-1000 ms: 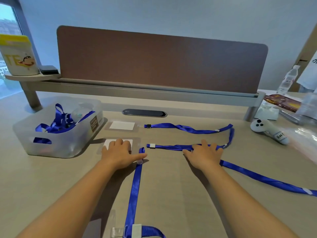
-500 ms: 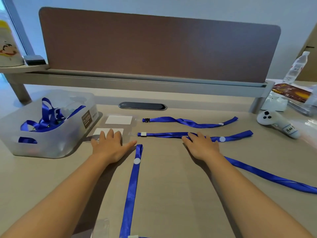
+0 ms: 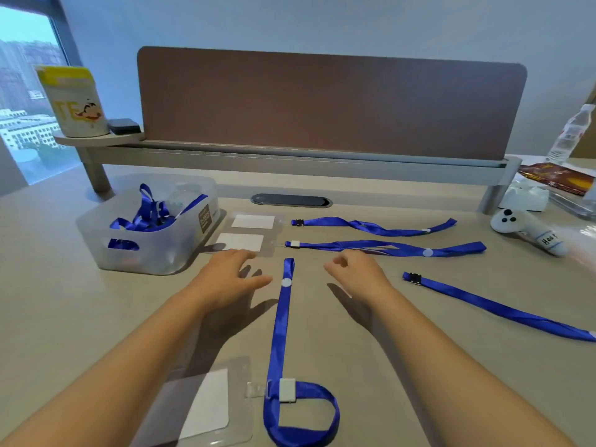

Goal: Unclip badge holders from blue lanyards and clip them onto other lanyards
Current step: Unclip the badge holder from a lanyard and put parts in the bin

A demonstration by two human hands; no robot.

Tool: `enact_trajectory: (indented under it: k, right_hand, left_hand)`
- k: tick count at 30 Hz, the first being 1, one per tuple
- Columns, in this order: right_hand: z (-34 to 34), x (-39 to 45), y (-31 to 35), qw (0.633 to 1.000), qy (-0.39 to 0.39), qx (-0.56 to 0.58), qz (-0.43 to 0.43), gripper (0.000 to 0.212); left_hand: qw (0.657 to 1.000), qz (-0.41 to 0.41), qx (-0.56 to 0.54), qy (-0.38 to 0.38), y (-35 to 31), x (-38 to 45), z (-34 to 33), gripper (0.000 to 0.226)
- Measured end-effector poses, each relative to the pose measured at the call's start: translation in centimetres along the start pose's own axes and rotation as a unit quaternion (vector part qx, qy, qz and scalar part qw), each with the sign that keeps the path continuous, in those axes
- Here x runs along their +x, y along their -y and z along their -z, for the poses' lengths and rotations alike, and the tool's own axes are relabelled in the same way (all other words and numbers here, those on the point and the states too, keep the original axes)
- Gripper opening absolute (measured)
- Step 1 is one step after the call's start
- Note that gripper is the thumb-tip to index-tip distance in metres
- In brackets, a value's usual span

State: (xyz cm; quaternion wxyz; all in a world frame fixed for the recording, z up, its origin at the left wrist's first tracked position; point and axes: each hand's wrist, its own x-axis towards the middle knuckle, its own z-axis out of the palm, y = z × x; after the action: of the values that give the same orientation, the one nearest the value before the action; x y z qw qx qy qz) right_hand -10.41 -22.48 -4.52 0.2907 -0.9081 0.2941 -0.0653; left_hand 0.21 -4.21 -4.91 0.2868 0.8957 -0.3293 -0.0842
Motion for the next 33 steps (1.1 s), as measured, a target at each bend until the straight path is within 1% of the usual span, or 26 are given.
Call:
enact_trajectory:
  k: [2,4,7,9,10,12,14,16,18,19,20,21,23,24,25,26,29,31,33]
  right_hand:
    - [-1.1,-1.5,1.5,0.999,0.035,0.019,0.005,0.039]
    - [-2.3,-2.9,3.1,0.996,0.085,0.002,0.006,0.041]
    - [-4.0,-4.4,4.7,0.987,0.15,-0.053,0.018,0.039]
    - [-4.5,-4.8,5.2,0.983,0.153,-0.103,0.022,0.034]
    - [-4.5,-5.0,5.2,0.982,0.145,-0.118,0.023,0.033]
    - [-4.2,-5.3,5.0,0.985,0.12,-0.123,0.016,0.03]
    - [-3.6,-5.4,4.4,0.987,0.086,-0.136,0.006,0.026]
    - [-3.1,-5.4,3.8,0.983,0.03,-0.179,0.007,0.026]
    - [-2.8,-5.2,3.5,0.98,-0.027,-0.197,0.026,0.032]
    - [-2.7,-5.3,3.5,0.981,-0.042,-0.182,0.044,0.034]
    - [-2.6,-5.4,3.7,0.985,-0.041,-0.155,0.066,0.036]
    - [-2.5,-5.7,4.0,0.989,-0.022,-0.117,0.09,0.037]
    - [-2.4,-6.3,4.7,0.99,0.069,-0.051,0.113,0.039]
    - [-2.6,-6.6,5.0,0.986,0.117,-0.045,0.11,0.04]
    - [-2.8,-6.8,5.2,0.982,0.147,-0.06,0.105,0.04]
    - [-3.1,-6.9,5.3,0.979,0.157,-0.082,0.101,0.039]
    - [-3.1,-6.7,5.1,0.979,0.143,-0.109,0.096,0.03]
    - [-2.9,-6.5,4.9,0.983,0.14,-0.075,0.094,0.02]
    - [-2.7,-6.5,4.9,0.985,0.144,-0.014,0.098,0.01]
  left_hand:
    - [1.0,0.002,-0.011,0.03,0.2,-2.1,0.9,0.059]
    - [0.998,0.014,0.014,0.066,0.6,-4.0,1.7,0.06]
    - [0.986,0.039,0.088,0.137,1.5,-6.3,2.3,0.075]
    - [0.974,0.048,0.134,0.174,2.5,-7.3,2.1,0.088]
    - [0.971,0.05,0.151,0.18,2.9,-7.7,1.9,0.093]
    - [0.971,0.053,0.17,0.159,3.4,-7.9,1.5,0.094]
    - [0.978,0.05,0.175,0.099,3.4,-7.7,1.5,0.086]
    - [0.98,0.035,0.194,0.033,3.1,-7.1,1.5,0.08]
    - [0.981,0.008,0.193,-0.012,2.6,-6.6,1.4,0.073]
    - [0.985,-0.003,0.171,-0.017,2.3,-6.5,1.3,0.071]
    - [0.99,-0.015,0.142,-0.011,1.9,-6.6,1.2,0.069]
    - [0.993,-0.027,0.118,0.004,1.6,-6.6,1.0,0.069]
    - [0.991,-0.043,0.119,0.048,1.1,-7.0,0.5,0.072]
    - [0.988,-0.043,0.134,0.066,1.1,-7.1,0.2,0.073]
    - [0.985,-0.037,0.148,0.079,1.1,-7.2,0.0,0.073]
    - [0.983,-0.029,0.157,0.086,1.2,-7.2,-0.1,0.071]
    - [0.982,-0.015,0.164,0.092,1.4,-6.9,0.1,0.063]
    - [0.982,-0.015,0.166,0.09,1.5,-6.7,0.4,0.064]
    - [0.984,-0.021,0.157,0.078,1.2,-6.4,0.7,0.066]
